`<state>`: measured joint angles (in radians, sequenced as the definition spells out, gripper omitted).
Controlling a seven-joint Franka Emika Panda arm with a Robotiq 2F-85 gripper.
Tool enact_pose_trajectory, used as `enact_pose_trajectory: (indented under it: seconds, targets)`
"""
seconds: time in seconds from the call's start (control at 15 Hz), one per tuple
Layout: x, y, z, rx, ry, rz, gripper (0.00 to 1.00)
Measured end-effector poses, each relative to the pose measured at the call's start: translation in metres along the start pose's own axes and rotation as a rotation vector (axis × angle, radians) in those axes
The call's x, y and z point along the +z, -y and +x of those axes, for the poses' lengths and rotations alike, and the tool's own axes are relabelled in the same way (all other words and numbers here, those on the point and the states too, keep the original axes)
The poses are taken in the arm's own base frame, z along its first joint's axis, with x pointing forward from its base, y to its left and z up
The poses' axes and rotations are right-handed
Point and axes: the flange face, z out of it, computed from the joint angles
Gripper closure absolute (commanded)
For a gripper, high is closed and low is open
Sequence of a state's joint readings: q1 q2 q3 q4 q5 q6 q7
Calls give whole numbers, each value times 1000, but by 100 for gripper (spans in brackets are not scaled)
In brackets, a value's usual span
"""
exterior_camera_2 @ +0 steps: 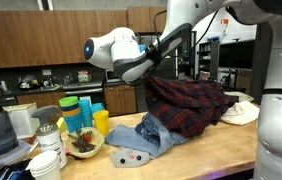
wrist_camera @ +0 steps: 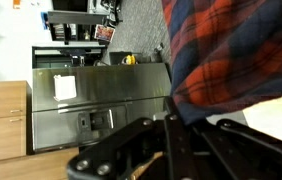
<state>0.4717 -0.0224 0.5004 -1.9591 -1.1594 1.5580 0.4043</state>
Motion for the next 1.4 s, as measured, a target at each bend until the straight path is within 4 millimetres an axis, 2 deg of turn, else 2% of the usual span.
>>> enact_pose_trajectory:
  seconds: [0.4, 0.47, 0.53, 0.67, 1.2, 1.27, 1.4]
  targets:
    - [-13, 7, 5, -90, -66, 21, 100]
    - [-14, 8, 5, -101, -74, 24, 82]
    - [-15, 9, 6, -110, -82, 26, 72]
    - [-19, 10, 7, -117, -98, 32, 63]
    - [-28, 8, 6, -96, -132, 79, 7]
    - [-28, 5, 4, -83, -125, 95, 1]
    - [-24, -3, -5, -43, -97, 142, 0]
